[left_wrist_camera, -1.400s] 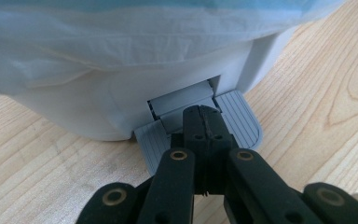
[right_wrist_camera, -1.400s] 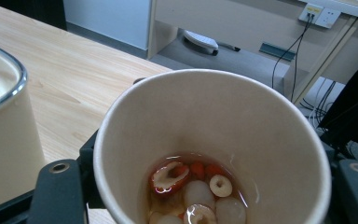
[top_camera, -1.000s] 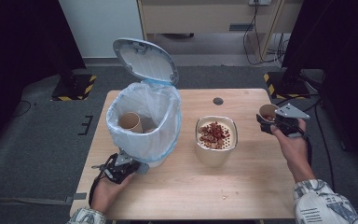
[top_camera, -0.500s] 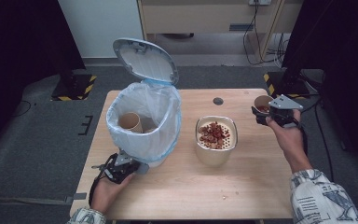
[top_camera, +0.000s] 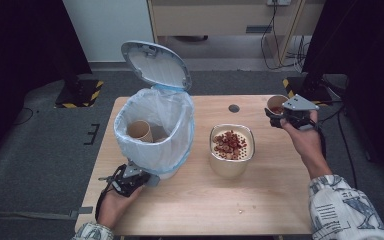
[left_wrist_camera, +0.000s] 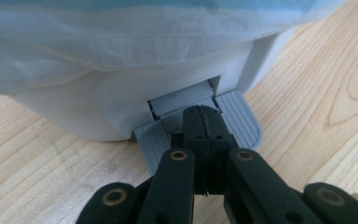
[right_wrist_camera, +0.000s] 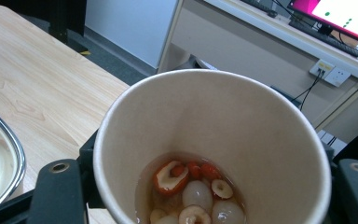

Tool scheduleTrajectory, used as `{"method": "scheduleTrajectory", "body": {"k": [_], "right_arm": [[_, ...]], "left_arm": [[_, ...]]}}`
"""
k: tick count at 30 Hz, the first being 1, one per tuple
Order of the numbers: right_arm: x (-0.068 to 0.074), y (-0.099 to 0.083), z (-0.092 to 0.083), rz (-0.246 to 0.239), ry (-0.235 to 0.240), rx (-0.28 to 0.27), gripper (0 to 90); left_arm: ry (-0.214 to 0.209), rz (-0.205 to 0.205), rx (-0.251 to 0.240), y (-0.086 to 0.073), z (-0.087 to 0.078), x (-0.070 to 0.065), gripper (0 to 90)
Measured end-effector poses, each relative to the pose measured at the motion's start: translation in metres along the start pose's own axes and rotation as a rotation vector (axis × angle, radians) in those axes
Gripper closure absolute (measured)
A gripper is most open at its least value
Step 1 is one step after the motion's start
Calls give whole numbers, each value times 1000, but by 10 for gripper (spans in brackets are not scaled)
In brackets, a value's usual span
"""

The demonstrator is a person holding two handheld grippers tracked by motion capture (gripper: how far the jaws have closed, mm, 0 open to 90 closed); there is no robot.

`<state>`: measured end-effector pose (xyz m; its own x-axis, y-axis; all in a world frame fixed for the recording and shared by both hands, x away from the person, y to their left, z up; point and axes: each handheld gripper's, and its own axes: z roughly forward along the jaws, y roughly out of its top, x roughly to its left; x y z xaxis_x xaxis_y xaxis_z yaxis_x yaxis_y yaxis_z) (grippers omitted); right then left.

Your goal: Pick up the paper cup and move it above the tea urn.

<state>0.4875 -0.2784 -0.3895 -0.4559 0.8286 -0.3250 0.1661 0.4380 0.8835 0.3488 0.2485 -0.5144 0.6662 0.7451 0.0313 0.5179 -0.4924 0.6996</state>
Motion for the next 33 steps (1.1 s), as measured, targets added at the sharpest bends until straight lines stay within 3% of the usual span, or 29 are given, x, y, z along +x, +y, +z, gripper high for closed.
{"method": "scheduleTrajectory", "body": {"k": [11, 17, 23, 33], "right_arm": [[7, 6, 8, -81, -1, -21, 285], [15, 11, 9, -150, 14, -62, 283], [21, 14, 11, -218, 31, -65, 283], [32, 17, 16, -256, 51, -65, 281]], "left_arm": [[0, 1, 0, 0, 0, 0, 900], [2, 2, 1, 0, 0, 0, 900], [2, 2, 1, 0, 0, 0, 900], [2, 2, 1, 0, 0, 0, 900]]}}
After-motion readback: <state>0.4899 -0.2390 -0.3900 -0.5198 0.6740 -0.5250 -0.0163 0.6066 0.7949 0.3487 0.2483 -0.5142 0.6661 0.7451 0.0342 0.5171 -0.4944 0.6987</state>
